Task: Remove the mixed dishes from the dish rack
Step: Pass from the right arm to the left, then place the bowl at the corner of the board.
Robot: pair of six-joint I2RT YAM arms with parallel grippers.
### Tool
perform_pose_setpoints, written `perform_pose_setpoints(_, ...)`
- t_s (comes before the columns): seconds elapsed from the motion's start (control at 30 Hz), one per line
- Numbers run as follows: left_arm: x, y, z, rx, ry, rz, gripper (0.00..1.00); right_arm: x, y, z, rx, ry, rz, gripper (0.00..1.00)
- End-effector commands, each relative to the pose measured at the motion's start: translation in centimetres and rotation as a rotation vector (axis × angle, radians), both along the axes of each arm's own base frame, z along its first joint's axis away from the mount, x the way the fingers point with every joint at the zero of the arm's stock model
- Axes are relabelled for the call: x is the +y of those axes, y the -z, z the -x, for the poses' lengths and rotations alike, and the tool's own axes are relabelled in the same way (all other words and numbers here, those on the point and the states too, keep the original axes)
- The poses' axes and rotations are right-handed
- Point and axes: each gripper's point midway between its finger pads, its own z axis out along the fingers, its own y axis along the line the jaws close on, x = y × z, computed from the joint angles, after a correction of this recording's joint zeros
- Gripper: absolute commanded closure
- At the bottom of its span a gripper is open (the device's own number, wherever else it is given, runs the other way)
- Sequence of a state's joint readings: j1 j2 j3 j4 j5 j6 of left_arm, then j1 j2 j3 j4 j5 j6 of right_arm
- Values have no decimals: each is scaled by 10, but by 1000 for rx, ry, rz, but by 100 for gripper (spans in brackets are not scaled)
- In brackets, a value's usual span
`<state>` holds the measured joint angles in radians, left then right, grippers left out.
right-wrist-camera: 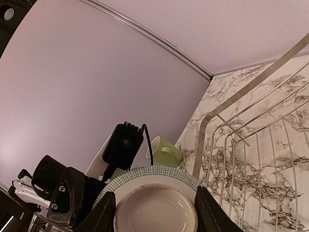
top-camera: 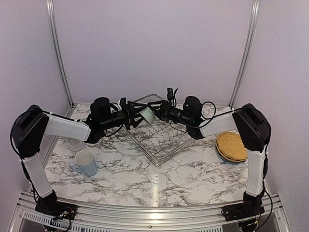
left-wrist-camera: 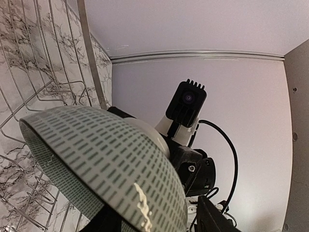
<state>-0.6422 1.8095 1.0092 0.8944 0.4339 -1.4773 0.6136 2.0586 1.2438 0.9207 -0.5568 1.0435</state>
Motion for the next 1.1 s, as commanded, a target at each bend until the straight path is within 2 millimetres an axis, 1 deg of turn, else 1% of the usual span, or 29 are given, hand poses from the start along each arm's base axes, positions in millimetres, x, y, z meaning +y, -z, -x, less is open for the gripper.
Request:
perform_pose_setpoints(0.0,11,-26,0,-54,-46,51,52,2,-41,14,-94,-13,-73,76)
perform_pose_setpoints(0.1,15,-31,1,-67,-59,67,63,3,-43,17,-100,-15,-77,76)
perform_pose_setpoints(0.2,16,-33,2,-69,-63,75,77,4,-45,18,-106,-16,-76,76)
perform_pose_setpoints(0.23,16,-33,2,-67,-63,77,80,4,-45,18,-106,-16,-74,76)
perform_pose_setpoints(0.4,16,-31,4,-62,-56,73,100,4,-50,21,-122,-16,-72,71)
perform_pose_setpoints(0.43,16,-31,4,-62,-56,68,100,4,-51,22,-127,-17,-69,69)
perform_pose_setpoints(0.53,17,-35,7,-83,-51,53,100,2,-53,23,-143,-4,-52,58)
perform_pose_setpoints(0.67,20,-46,12,-137,-47,10,100,-3,-53,24,-168,24,-16,38)
perform_pose_setpoints(0.83,26,-46,18,-169,-48,-141,100,-8,-51,24,-186,52,43,11)
perform_pose_setpoints(0.93,33,-41,22,-191,-53,-258,100,-16,-48,22,-194,94,100,2)
perform_pose_setpoints(1.07,46,-27,32,-206,-58,-432,100,-35,-45,19,-219,165,170,1)
